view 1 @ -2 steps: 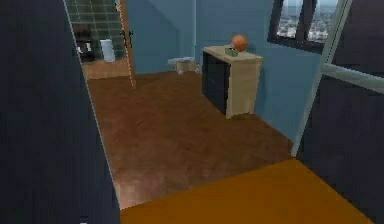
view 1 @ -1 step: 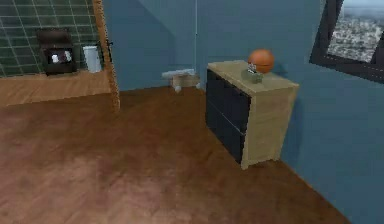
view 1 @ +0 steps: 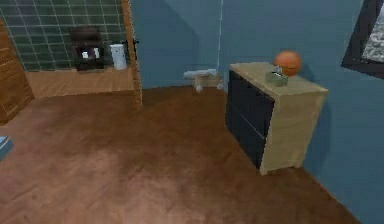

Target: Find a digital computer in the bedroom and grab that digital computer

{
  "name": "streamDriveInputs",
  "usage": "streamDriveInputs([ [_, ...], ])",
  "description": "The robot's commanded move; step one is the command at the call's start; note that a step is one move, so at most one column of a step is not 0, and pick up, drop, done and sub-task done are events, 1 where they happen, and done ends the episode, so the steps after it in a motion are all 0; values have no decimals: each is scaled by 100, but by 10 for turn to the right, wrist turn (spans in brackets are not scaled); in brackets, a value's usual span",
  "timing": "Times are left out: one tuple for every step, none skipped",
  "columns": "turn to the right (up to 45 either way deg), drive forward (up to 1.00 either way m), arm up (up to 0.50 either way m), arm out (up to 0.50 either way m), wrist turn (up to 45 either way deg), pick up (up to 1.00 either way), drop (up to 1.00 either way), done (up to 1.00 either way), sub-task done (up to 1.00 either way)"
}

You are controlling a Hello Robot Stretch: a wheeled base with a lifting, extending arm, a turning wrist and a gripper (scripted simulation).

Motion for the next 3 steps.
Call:
streamDriveInputs([
  [0, 60, 0, 0, 0, 0, 0, 0, 0],
  [-450, 0, 0, 0, 0, 0, 0, 0, 0],
  [-180, 0, 0, 0, 0, 0, 0, 0, 0],
])
